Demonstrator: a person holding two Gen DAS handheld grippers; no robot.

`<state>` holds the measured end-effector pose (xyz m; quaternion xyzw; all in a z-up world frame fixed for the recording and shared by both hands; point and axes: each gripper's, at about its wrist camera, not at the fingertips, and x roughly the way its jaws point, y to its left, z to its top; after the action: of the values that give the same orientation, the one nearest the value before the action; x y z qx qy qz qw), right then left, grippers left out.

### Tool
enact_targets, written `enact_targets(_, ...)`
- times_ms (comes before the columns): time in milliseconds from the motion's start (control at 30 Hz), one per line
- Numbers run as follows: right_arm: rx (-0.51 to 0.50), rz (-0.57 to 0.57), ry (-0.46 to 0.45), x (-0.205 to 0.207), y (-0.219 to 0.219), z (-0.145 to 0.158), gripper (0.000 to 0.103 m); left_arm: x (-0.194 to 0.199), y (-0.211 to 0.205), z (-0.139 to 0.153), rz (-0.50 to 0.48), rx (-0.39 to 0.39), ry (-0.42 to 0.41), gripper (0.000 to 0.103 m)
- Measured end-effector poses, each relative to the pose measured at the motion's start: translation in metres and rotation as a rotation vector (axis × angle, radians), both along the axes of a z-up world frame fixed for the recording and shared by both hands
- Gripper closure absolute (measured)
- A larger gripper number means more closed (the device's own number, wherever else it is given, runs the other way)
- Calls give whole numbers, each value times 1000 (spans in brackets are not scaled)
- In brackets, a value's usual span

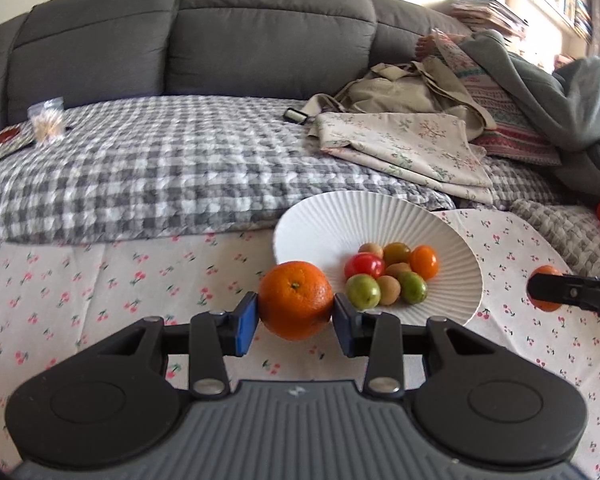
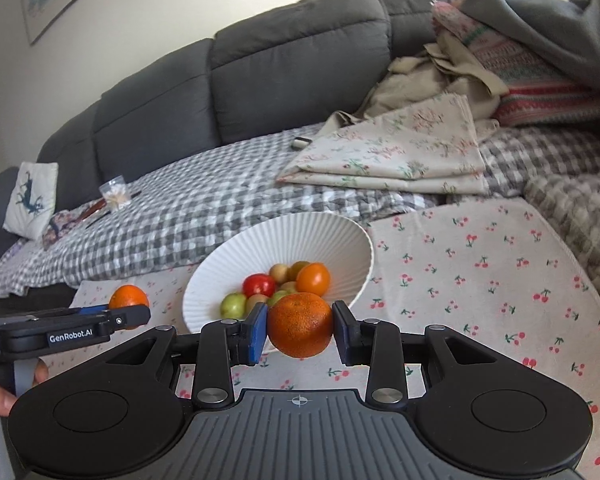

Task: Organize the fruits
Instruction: 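Carry both oranges over the white bowl, then open both tools to drop the oranges into the bowl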

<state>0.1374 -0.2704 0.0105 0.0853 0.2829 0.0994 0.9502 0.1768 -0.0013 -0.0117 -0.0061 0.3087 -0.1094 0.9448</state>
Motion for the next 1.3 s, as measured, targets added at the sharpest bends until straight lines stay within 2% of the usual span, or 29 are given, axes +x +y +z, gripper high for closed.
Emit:
enact_targets(200, -34, -5, -17, 17, 0, -3, 70, 11, -23, -5, -64, 45, -9, 65)
enact_targets(367, -74, 14, -14, 31, 9, -11, 69, 29, -36, -9, -86, 49, -1, 65)
enact_targets(733, -148, 57, -5, 55, 26, -26, 69, 63, -45, -21, -68, -1, 30, 65)
enact_targets(1167, -191, 66, 16, 68, 35, -43, 69, 74, -45, -31, -44, -21, 26, 63)
enact_targets(1233, -195, 65, 14, 68, 36, -43, 68, 74, -45, -31, -42, -15, 25, 59)
enact_targets(1300, -194, 62, 13, 68, 36, -43, 67, 72, -44, -29, -39, -16, 22, 46)
